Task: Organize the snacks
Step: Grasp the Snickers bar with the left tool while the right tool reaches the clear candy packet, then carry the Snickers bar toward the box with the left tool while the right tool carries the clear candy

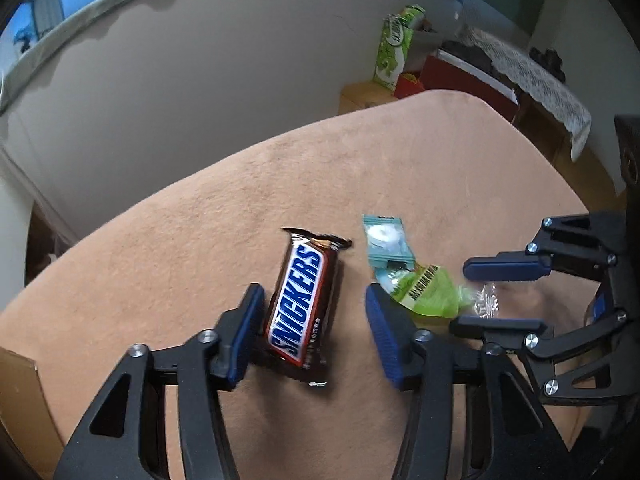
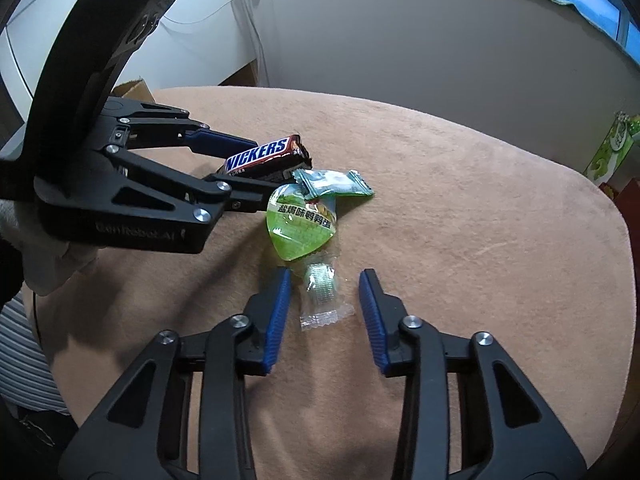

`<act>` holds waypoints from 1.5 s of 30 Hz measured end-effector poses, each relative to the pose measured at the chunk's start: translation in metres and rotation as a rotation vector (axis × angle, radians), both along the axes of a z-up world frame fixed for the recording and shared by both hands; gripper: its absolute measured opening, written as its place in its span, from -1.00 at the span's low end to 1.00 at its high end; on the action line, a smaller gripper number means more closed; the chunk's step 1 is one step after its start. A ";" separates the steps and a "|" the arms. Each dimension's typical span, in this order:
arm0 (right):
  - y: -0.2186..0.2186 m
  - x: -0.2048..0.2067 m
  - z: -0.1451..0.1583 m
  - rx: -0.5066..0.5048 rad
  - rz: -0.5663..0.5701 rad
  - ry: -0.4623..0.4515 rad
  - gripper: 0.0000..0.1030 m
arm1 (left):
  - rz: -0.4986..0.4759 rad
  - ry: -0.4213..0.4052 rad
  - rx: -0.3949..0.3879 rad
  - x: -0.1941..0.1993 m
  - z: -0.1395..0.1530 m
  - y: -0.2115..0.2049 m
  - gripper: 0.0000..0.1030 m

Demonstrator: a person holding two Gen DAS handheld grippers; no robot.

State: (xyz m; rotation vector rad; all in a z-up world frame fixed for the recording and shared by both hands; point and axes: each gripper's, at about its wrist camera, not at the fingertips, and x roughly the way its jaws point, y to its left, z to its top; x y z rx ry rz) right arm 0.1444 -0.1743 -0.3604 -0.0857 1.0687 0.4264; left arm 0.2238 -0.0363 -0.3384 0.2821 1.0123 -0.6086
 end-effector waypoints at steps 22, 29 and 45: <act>-0.005 -0.018 0.030 -0.017 -0.056 -0.058 -0.51 | 0.157 -0.072 -0.096 -0.032 0.021 0.035 -0.48; 0.013 -0.027 0.062 0.008 -0.039 -0.122 -0.51 | 0.226 -0.137 -0.127 -0.059 0.048 0.074 -0.48; 0.133 -0.003 0.101 0.091 0.120 -0.186 -0.51 | 0.455 -0.234 -0.131 -0.110 0.078 0.188 -0.48</act>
